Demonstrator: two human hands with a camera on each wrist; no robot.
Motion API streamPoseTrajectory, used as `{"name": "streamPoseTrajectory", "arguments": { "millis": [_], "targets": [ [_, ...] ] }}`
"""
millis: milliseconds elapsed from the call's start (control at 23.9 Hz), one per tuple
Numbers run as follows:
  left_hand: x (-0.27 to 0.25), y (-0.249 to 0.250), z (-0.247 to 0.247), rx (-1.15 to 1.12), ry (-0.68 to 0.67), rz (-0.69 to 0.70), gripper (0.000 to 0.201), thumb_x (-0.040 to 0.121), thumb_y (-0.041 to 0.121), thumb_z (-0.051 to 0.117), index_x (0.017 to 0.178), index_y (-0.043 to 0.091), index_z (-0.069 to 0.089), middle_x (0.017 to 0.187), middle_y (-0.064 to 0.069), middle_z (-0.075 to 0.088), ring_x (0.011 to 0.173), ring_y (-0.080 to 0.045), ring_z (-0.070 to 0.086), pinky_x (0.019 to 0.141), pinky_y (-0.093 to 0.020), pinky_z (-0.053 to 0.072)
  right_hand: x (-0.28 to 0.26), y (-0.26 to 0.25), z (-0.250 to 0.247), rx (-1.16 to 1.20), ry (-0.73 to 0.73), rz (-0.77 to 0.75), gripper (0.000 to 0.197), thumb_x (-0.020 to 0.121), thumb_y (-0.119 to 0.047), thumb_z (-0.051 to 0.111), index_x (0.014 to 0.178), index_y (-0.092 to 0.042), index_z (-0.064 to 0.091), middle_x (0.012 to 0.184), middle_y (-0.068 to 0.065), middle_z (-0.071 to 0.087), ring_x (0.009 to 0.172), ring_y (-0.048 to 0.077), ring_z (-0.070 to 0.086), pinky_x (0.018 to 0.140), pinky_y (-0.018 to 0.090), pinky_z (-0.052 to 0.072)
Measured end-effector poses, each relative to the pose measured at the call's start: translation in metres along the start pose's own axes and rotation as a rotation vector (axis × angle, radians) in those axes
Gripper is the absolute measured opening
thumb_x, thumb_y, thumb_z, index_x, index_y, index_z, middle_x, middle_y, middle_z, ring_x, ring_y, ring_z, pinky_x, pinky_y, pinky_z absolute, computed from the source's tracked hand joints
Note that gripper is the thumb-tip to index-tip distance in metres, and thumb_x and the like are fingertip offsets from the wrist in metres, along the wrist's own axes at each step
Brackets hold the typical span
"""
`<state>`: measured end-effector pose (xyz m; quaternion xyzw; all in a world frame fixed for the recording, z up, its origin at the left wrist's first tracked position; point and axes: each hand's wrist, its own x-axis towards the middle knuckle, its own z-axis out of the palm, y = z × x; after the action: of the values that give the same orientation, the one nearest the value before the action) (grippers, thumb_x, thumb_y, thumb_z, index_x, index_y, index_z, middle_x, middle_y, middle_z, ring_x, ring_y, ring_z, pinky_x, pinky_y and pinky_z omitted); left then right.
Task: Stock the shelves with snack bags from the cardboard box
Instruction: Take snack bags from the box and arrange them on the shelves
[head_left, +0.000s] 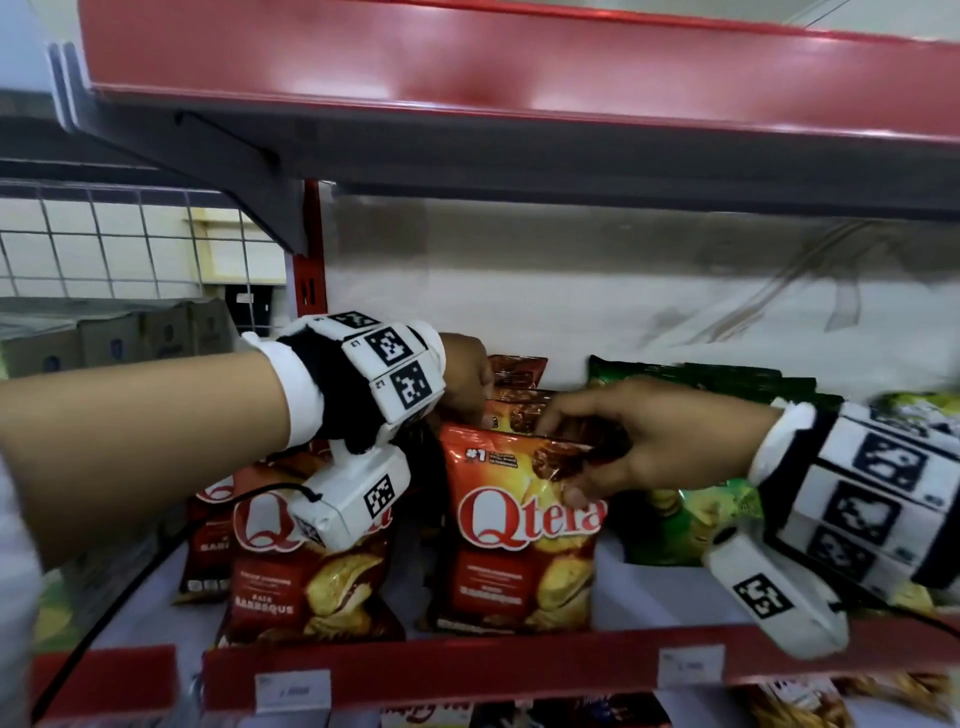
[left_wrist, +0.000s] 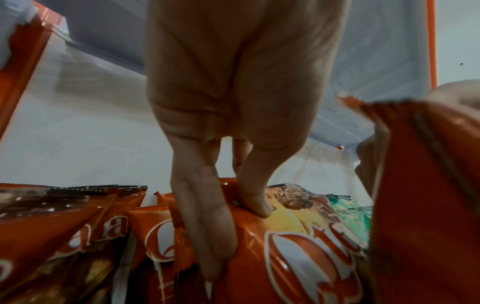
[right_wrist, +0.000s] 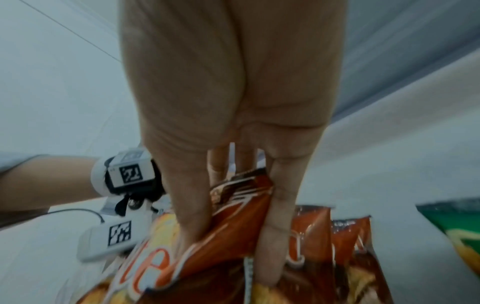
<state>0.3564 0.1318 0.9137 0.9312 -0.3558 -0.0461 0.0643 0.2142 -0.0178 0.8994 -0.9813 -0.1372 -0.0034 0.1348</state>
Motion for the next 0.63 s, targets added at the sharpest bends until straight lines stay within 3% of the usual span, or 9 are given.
{"name": "streamPoseTrajectory", "arguments": {
  "millis": [126,251,335,418,502,628],
  "targets": [
    [0.001,0.003,-0.001,0.090,-0.006,0.016,0.012,0.084,0.026,0.069,0.087,0.021,0.059,0.067,0.009,0.052,0.057,-0.003,0.048,0.047,-0.015,0.038,0.002,-0.001,0.006,-0.033,0.034,-0.008,0.046,0.078,-0.039,0.074,0.119,-0.040,0.053,0.113,-0.016,0.061,0.095,0.003,0.060,0.078,0.012,0.049],
    [0.001,0.001,-0.003,-0.039,-0.077,-0.006,0.012,0.083,0.020,0.071,0.084,0.018,0.060,0.066,0.005,0.056,0.039,-0.003,0.055,0.042,-0.017,0.048,0.004,0.000,-0.002,-0.104,0.027,0.056,0.050,0.078,-0.040,0.074,0.123,-0.041,0.052,0.116,-0.016,0.058,0.097,0.005,0.058,0.077,0.013,0.046],
    [-0.005,-0.002,-0.011,-0.084,-0.131,-0.035,0.016,0.083,0.022,0.073,0.094,0.014,0.065,0.066,0.004,0.061,0.034,-0.002,0.056,0.040,-0.014,0.049,0.006,0.000,0.000,-0.165,-0.029,0.102,0.052,0.081,-0.040,0.071,0.128,-0.038,0.048,0.121,-0.014,0.057,0.099,0.006,0.055,0.079,0.016,0.042],
    [-0.014,-0.004,-0.026,-0.086,-0.106,-0.055,0.026,0.081,0.024,0.074,0.103,0.013,0.068,0.063,0.008,0.066,0.041,-0.003,0.061,0.045,-0.012,0.050,0.004,-0.003,-0.003,-0.155,-0.068,0.144,0.054,0.080,-0.044,0.070,0.129,-0.039,0.047,0.120,-0.015,0.057,0.099,0.006,0.055,0.080,0.017,0.042],
    [-0.023,-0.016,-0.047,-0.159,0.000,-0.072,0.019,0.084,0.019,0.070,0.102,0.013,0.068,0.064,0.005,0.069,0.050,-0.007,0.065,0.048,-0.015,0.054,0.002,-0.011,-0.021,-0.108,-0.068,0.175,0.054,0.076,-0.053,0.069,0.125,-0.042,0.049,0.112,-0.019,0.060,0.099,0.005,0.059,0.081,0.018,0.047],
    [-0.045,-0.042,-0.077,-0.211,0.132,-0.174,0.015,0.093,0.007,0.057,0.104,0.008,0.066,0.089,-0.010,0.069,0.073,-0.020,0.068,0.048,-0.013,0.053,0.019,-0.024,-0.063,-0.148,-0.014,0.165,0.042,0.078,-0.053,0.064,0.117,-0.042,0.055,0.101,-0.021,0.065,0.094,0.005,0.063,0.086,0.025,0.049]
  ]
}}
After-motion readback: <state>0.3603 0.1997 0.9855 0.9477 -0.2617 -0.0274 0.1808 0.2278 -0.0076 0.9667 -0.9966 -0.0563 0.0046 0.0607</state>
